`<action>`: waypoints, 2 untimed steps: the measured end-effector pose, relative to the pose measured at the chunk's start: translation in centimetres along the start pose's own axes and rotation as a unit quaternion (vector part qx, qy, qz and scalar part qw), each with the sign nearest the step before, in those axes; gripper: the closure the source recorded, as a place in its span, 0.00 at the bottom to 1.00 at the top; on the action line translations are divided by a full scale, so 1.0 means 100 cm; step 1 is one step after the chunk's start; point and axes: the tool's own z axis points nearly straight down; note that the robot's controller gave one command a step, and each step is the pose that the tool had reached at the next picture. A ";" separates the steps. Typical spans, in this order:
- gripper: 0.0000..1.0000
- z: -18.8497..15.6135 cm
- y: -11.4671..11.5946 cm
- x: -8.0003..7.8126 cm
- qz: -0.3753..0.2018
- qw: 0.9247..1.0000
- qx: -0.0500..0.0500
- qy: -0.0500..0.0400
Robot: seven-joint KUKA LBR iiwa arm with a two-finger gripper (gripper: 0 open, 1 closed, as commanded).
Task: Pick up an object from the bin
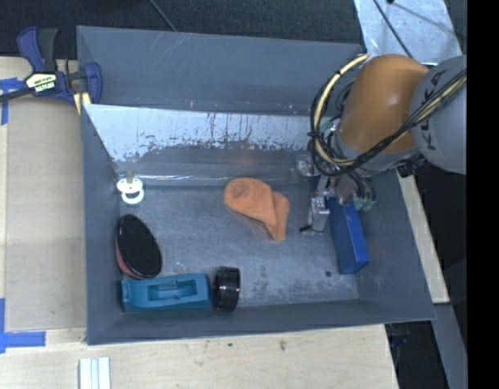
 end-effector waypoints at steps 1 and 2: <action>0.00 -0.005 0.000 -0.002 -0.001 1.000 0.000 -0.004; 0.00 0.036 0.025 0.007 0.035 0.999 0.000 -0.005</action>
Offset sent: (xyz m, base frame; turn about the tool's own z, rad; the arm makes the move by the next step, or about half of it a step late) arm -0.0125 0.0384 -0.0568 0.1000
